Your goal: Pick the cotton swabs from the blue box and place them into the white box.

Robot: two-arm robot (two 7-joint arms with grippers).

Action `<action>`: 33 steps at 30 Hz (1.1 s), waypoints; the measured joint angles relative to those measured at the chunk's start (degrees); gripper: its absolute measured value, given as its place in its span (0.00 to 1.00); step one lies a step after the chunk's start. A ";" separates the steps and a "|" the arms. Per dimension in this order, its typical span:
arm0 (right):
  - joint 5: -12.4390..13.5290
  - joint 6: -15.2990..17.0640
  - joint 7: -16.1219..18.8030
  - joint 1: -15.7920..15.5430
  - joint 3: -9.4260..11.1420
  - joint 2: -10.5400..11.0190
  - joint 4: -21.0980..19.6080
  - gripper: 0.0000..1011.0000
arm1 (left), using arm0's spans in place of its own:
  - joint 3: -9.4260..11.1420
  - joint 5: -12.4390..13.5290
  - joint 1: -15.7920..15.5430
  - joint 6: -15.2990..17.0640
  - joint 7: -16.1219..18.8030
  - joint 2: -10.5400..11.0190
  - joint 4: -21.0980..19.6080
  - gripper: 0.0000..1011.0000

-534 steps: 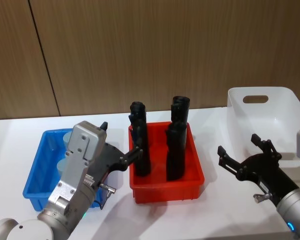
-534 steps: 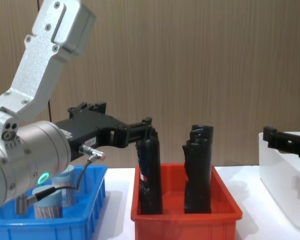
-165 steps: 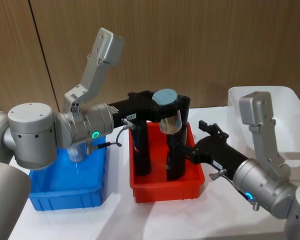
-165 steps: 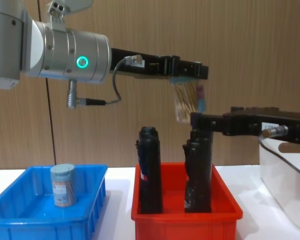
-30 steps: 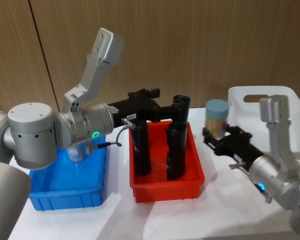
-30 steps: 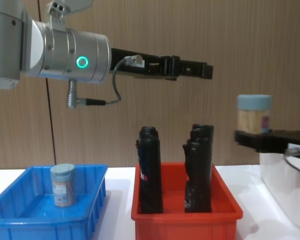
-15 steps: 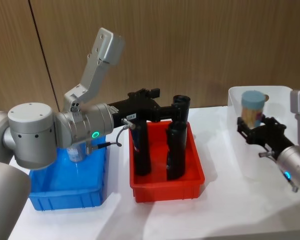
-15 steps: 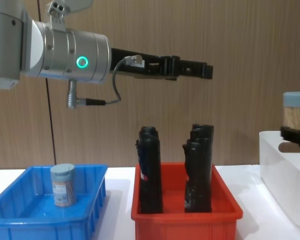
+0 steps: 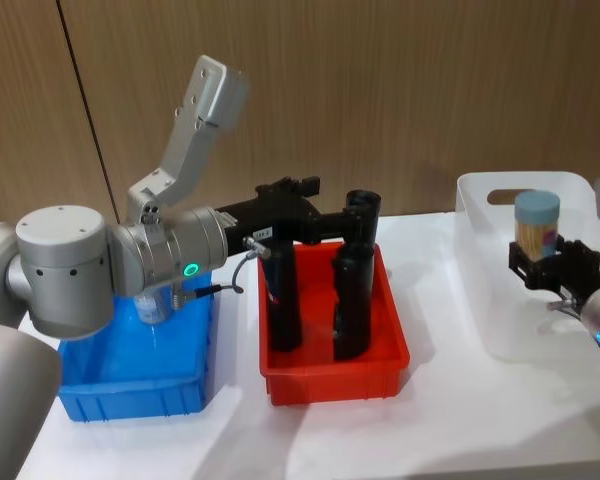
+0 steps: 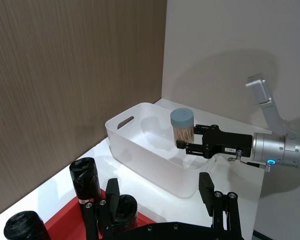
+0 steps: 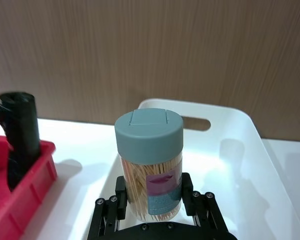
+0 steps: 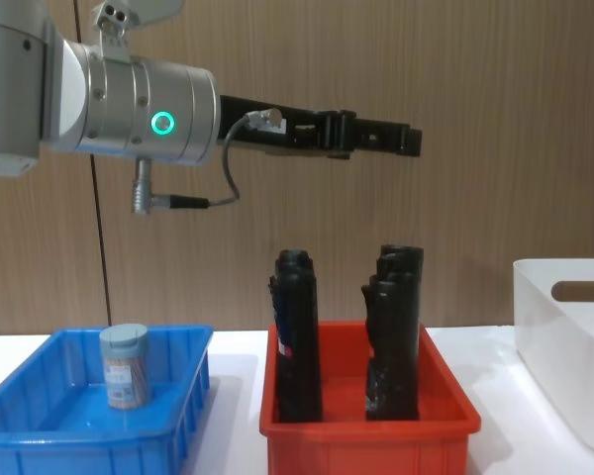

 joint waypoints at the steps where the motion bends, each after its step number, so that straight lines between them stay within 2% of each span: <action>1: -0.20 0.25 0.21 0.36 0.06 0.03 0.60 0.62 | 0.00 0.00 0.00 0.00 0.00 0.00 0.00 0.99; 8: -1.50 2.48 2.49 3.47 0.35 0.12 6.71 0.62 | 0.00 0.00 0.00 0.00 0.00 0.00 0.00 0.99; 16: -1.98 3.23 4.66 6.44 0.64 0.02 12.49 0.62 | 0.00 0.00 0.00 0.00 0.00 0.00 0.00 0.99; 20: -1.99 3.33 5.47 7.49 0.80 -0.01 14.48 0.70 | 0.00 0.00 0.00 0.00 0.00 0.00 0.00 0.99; 21: -1.99 3.28 5.74 7.81 0.85 -0.01 15.08 0.76 | 0.00 0.00 0.00 0.00 0.00 0.00 0.01 0.99; 24: -1.99 3.22 6.18 8.24 0.94 -0.02 16.07 0.81 | 0.00 0.00 0.00 0.00 0.00 0.00 0.00 0.99; 27: -1.98 2.94 6.46 8.57 1.06 0.00 16.60 0.91 | 0.00 0.00 0.00 0.00 0.00 0.00 0.01 0.99; 31: -1.85 2.37 6.81 8.92 1.29 0.06 17.12 0.99 | 0.00 0.00 0.00 0.00 0.00 0.00 0.00 0.99; 33: -1.71 1.96 6.94 9.01 1.40 0.12 17.12 0.99 | 0.00 0.00 0.00 0.00 0.00 0.00 0.00 0.99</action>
